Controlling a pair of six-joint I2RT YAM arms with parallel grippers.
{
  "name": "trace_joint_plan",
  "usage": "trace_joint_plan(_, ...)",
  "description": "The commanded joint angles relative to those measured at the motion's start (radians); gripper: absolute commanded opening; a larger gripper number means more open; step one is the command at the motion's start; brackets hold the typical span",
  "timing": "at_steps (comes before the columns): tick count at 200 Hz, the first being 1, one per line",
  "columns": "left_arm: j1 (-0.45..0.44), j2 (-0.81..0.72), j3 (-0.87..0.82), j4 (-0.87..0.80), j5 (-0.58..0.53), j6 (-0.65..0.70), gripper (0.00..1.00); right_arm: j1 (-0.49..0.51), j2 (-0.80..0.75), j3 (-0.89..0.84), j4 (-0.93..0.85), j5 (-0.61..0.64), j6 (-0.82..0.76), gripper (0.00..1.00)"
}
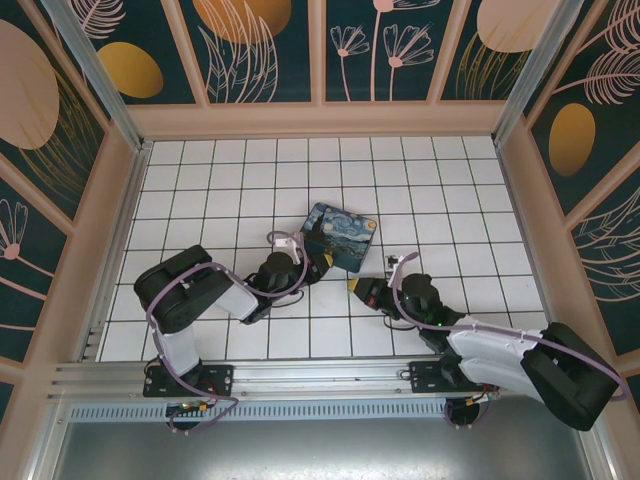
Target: Unlock a padlock with a key
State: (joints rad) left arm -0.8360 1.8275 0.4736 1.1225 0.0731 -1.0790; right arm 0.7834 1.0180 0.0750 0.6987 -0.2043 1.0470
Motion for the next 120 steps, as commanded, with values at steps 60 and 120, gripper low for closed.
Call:
trace_joint_plan(60, 0.006, -0.047, -0.034, 0.102, 0.125, -0.131, 0.0, 0.024, 0.09, 0.004, 0.061, 0.057, 0.033, 0.0)
trace_joint_plan(120, 0.007, -0.048, -0.047, 0.151, 0.143, -0.187, 0.0, 0.024, 0.2, 0.051, 0.125, 0.046, 0.038, 0.0)
